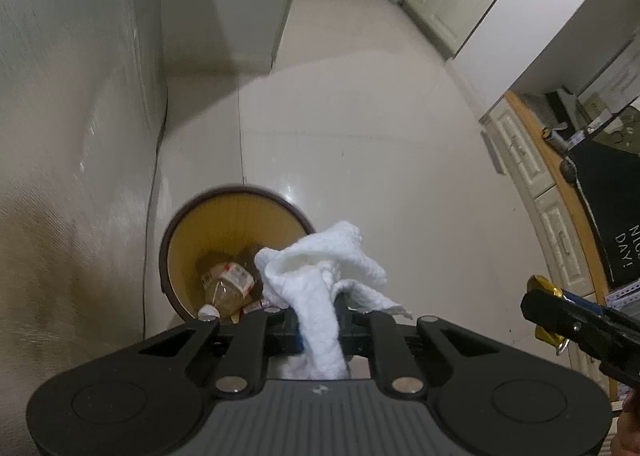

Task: Collect trash
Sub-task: 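Lower both held items over the yellow wastebasket opening, then open the left tool to drop the tissue while the right tool releases the gold wrapper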

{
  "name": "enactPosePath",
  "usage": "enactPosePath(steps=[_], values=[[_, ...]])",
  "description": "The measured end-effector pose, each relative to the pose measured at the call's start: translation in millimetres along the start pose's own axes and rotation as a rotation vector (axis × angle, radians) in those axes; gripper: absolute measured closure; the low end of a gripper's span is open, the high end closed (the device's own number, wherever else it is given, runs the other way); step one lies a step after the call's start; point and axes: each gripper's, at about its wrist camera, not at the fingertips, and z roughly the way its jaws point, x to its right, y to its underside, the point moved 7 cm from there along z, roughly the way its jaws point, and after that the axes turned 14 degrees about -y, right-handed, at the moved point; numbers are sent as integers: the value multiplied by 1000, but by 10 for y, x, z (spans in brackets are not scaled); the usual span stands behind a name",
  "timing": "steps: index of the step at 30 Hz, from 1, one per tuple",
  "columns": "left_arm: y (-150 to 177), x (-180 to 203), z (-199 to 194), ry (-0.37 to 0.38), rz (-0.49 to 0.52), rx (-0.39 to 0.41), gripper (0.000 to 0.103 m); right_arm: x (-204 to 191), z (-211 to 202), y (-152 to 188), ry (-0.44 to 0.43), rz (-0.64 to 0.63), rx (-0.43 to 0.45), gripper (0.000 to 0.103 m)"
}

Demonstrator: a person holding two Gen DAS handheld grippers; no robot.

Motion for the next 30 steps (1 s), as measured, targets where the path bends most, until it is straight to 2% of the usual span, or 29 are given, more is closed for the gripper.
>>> enactPosePath(steps=[6,13,17,18,19,21,26,27,28,30], values=[[30,-64,674,57,2,-78,89,143,554,45,-14,62,-59,51],[185,-159,1345,67,50,-173,89,185,1136,-9,-25,115,-103,51],[127,-99,1589,85,68,-185,87,221,1432,21,-28,142,-138,51],[107,-91,1639,96,67,-183,82,227,1496,25,-28,148,-145,51],[91,-74,1688,111,66,-186,71,238,1564,33,-28,155,-152,51],[79,-74,1789,108,63,-196,56,279,1679,48,-28,169,-161,51],[171,-157,1947,55,95,-237,49,371,1979,93,-16,211,-184,51],[185,-175,1966,47,104,-242,44,372,2025,102,-15,213,-189,51],[195,-187,1980,37,115,-246,33,374,2048,122,-14,216,-193,51],[208,-207,1994,29,126,-245,23,364,2151,149,-10,219,-207,51]])
